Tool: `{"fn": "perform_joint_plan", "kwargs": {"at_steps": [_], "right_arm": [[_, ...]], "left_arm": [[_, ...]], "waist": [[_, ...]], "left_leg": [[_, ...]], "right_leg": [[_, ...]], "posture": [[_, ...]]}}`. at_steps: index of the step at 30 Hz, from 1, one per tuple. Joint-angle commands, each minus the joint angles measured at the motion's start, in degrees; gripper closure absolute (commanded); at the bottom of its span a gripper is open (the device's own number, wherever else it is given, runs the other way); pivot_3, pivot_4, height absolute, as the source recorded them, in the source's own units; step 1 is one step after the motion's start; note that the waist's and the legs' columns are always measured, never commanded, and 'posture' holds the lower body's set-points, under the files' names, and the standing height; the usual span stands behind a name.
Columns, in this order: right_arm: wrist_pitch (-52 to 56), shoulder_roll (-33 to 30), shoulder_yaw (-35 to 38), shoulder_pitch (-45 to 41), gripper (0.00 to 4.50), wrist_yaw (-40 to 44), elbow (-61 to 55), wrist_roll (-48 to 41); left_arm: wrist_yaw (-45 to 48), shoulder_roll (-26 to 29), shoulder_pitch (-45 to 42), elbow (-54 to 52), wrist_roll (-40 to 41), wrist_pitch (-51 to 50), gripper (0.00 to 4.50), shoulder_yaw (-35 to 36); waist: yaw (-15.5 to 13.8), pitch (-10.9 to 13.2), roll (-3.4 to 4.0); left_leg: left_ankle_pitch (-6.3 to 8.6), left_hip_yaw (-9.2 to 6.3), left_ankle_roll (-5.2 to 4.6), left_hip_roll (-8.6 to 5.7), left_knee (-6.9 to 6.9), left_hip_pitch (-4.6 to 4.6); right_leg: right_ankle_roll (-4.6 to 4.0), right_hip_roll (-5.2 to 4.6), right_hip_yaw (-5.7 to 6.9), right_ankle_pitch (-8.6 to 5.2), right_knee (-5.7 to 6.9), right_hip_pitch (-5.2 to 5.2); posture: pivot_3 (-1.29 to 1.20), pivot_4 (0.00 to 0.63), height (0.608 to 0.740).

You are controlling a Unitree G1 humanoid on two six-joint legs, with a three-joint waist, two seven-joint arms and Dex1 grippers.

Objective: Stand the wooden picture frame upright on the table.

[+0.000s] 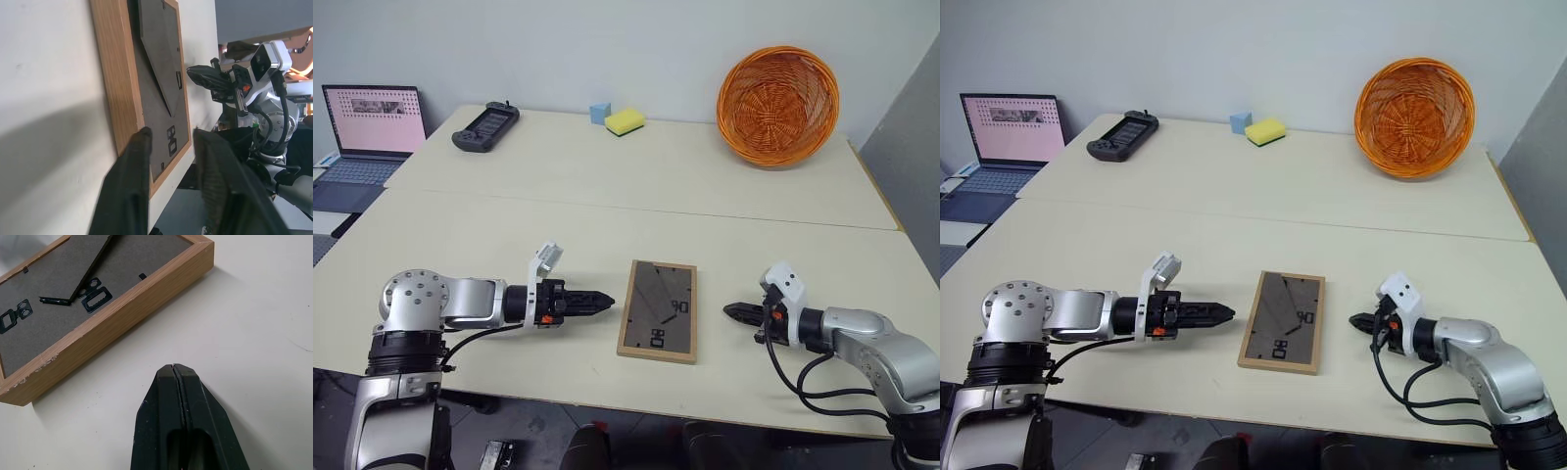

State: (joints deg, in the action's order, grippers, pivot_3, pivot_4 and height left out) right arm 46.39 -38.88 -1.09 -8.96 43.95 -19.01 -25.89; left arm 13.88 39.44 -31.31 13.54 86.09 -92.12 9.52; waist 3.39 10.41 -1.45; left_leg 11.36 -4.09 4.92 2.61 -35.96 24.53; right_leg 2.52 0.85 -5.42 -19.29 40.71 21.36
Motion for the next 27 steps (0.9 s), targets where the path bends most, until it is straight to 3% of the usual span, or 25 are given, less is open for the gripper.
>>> {"fn": "perform_joint_plan", "kwargs": {"at_steps": [1, 6, 15, 27], "right_arm": [[-1.01, -0.42, 1.50, -0.10, 4.50, -0.02, -0.55, -0.28], [-1.42, -0.36, 1.32, -0.36, 4.50, -0.21, -0.13, -0.10], [-2.09, 0.39, -0.20, -0.47, 4.50, -0.95, 0.47, 0.69], [2.01, 2.92, 0.11, 3.37, 4.50, -3.40, -2.72, -1.98]], "left_arm": [[-5.03, 1.10, -0.69, 0.95, 6.75, -0.38, 2.06, -0.67], [-11.41, 0.57, 0.26, 1.28, 11.08, 0.95, 0.97, -2.02], [-21.28, 0.49, 2.46, 0.56, 19.05, 6.53, 0.97, -7.68], [-25.17, 2.03, 1.21, 0.70, 25.48, 10.94, 0.97, -13.89]], "waist": [[-0.01, 0.00, 0.00], [-0.03, 0.00, 0.00], [-0.03, 0.00, 0.00], [-0.07, 0.00, 0.00]], "left_leg": [[0.00, 0.00, 0.00, 0.00, 0.00, 0.00], [0.00, 0.01, 0.00, 0.00, 0.00, 0.00], [0.00, 0.04, 0.01, 0.00, 0.00, -0.01], [0.00, 0.08, 0.00, 0.01, 0.01, -0.03]], "right_leg": [[0.00, 0.00, 0.00, 0.00, 0.00, 0.00], [0.00, 0.00, -0.01, 0.00, 0.00, 0.01], [0.00, 0.01, -0.06, 0.00, 0.00, 0.02], [-0.01, 0.02, -0.09, 0.00, -0.01, 0.02]], "posture": [[0.00, 0.150, 0.740], [0.00, 0.150, 0.740], [0.00, 0.150, 0.740], [0.00, 0.150, 0.740]]}}
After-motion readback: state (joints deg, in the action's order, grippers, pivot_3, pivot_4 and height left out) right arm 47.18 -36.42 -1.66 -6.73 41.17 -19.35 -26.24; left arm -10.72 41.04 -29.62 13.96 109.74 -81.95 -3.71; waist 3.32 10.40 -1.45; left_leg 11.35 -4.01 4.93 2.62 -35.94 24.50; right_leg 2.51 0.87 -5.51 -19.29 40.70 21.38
